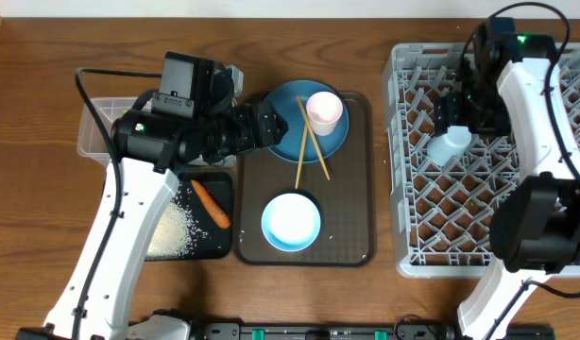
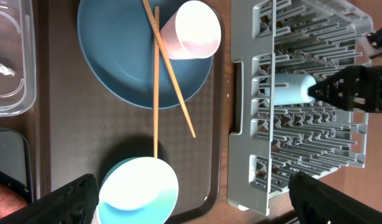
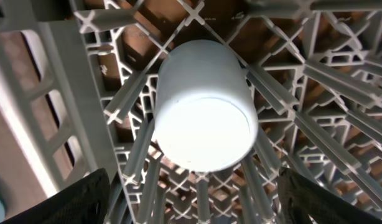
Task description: Sort waste into correct bins and load items into the dishwasher rack
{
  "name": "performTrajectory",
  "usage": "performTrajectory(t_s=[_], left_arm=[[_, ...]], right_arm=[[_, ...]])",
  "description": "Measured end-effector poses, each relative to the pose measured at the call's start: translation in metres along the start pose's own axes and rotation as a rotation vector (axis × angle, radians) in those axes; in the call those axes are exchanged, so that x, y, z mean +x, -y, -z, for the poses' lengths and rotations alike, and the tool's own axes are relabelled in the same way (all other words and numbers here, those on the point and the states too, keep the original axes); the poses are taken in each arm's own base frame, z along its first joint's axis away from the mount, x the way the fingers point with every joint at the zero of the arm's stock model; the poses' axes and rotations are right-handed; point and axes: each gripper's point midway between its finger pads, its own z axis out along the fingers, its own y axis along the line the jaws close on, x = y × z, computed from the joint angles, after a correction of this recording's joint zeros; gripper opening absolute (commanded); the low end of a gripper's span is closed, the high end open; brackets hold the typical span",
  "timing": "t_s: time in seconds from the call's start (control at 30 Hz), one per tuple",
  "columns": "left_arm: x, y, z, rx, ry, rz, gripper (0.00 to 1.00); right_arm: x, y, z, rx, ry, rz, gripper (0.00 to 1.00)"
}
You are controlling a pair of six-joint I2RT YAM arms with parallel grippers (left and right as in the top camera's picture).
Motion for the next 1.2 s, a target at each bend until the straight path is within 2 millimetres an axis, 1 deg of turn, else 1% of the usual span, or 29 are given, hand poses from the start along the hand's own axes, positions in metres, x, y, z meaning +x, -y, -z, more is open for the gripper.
performTrajectory(t_s=[0.03,0.1,0.13,0.23,0.4,0.43,0.47,0.5,0.53,0.6,0.63,0.67,0.7,0.77,0.83,0.9,0.93,1.0,1.07,1.1,1.2], left_arm=[[0.0,0.0,0.0,0.0,0.0,0.0,0.99],[0.0,0.0,0.0,0.0,0.0,0.0,0.99],[0.0,0.0,0.0,0.0,0.0,0.0,0.99],[0.0,0.0,0.0,0.0,0.0,0.0,0.99],[0.0,0.0,0.0,0.0,0.0,0.0,0.99],[0.0,0.0,0.0,0.0,0.0,0.0,0.98],[0.0,0.0,0.0,0.0,0.0,0.0,0.99],[0.0,0.0,0.0,0.0,0.001,0.0,0.99],[-0.002,0.001,0.0,0.005,0.008,-0.004,0.99],[-0.018,0.01,0.001,0.037,0.073,-0.034,0.99],[-0.024,0.014,0.002,0.051,0.098,-0.04,0.87],[-0.028,0.016,0.002,0.06,0.114,-0.039,0.82],[-0.032,0.018,0.003,0.068,0.128,-0.028,0.79],[-0.039,0.022,0.002,0.07,0.162,-0.019,0.78],[-0.045,0.025,-0.002,0.053,0.195,-0.005,0.73],[-0.052,0.03,-0.013,0.034,0.23,-0.001,0.66],[-0.058,0.033,-0.022,0.022,0.254,-0.01,0.63],[-0.065,0.039,-0.039,0.008,0.282,-0.021,0.63],[-0.073,0.043,-0.068,-0.012,0.307,-0.038,0.63],[-0.075,0.044,-0.077,-0.018,0.311,-0.042,0.63],[-0.08,0.041,-0.122,-0.049,0.321,-0.055,0.63]], right_arm=[[-0.002,-0.001,0.005,-0.006,0.009,0.0,0.88],[-0.007,-0.005,0.013,-0.032,0.033,0.0,0.97],[-0.009,-0.009,0.018,-0.053,0.047,0.001,0.99],[-0.011,-0.02,0.033,-0.12,0.084,0.011,0.99],[-0.007,-0.03,0.055,-0.182,0.128,0.017,0.99],[-0.004,-0.031,0.058,-0.189,0.123,0.017,0.99],[-0.001,-0.032,0.059,-0.197,0.113,0.017,0.96],[0.002,-0.033,0.059,-0.203,0.099,0.017,0.95],[0.005,-0.034,0.058,-0.205,0.088,0.016,0.95],[0.008,-0.034,0.059,-0.207,0.074,0.013,0.96],[0.009,-0.034,0.059,-0.208,0.072,0.013,0.96],[0.01,-0.034,0.06,-0.208,0.074,0.013,0.96],[0.011,-0.034,0.062,-0.208,0.075,0.012,0.97],[0.014,-0.033,0.068,-0.208,0.086,0.013,0.98],[0.019,-0.033,0.078,-0.209,0.104,0.012,0.99],[0.026,-0.033,0.088,-0.21,0.119,0.013,0.99],[0.032,-0.032,0.095,-0.21,0.125,0.012,0.99],[0.041,-0.032,0.103,-0.21,0.124,0.011,0.99],[0.052,-0.032,0.109,-0.21,0.113,0.01,0.99],[0.054,-0.031,0.11,-0.21,0.11,0.009,0.99],[0.061,-0.031,0.111,-0.209,0.09,0.007,0.98]])
